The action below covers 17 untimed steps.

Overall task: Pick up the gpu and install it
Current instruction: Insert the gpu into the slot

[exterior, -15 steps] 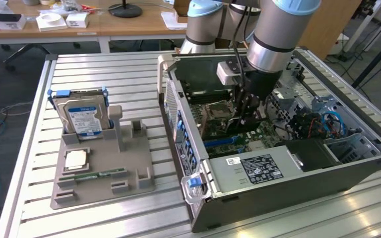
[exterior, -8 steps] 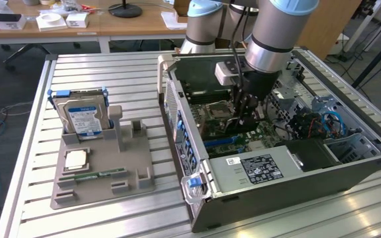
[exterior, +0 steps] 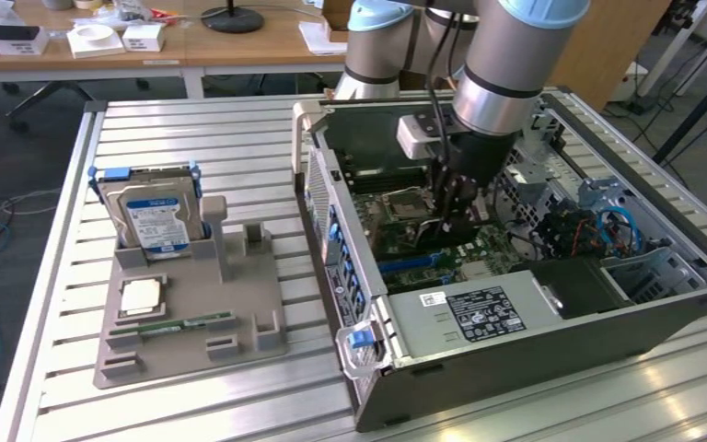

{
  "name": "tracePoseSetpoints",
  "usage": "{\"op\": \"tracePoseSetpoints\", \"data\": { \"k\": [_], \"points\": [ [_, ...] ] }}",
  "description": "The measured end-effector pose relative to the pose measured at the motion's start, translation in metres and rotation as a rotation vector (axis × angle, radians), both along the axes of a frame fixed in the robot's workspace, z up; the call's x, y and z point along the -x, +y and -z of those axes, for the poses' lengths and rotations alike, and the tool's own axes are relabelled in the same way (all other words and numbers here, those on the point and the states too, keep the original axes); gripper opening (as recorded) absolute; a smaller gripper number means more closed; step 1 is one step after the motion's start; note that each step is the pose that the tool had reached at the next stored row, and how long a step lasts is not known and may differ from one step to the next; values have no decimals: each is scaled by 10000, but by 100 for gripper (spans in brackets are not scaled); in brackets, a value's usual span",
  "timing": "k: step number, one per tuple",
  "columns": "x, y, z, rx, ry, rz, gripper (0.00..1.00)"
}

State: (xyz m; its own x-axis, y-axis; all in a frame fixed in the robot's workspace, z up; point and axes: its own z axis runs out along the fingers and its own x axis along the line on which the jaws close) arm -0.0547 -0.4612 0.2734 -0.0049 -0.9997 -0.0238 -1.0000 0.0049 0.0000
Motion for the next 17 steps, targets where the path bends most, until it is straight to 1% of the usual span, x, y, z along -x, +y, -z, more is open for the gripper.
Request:
{"op": "tracePoseSetpoints", "data": {
  "k": [6,8,12,17],
  "points": [
    [14,0,0,1,1,0,26],
    [18,-9,0,2,1,0,26],
    [18,-10,0,1,1,-1,26],
    [57,-10,-1,2,0,1,26]
  ]
}}
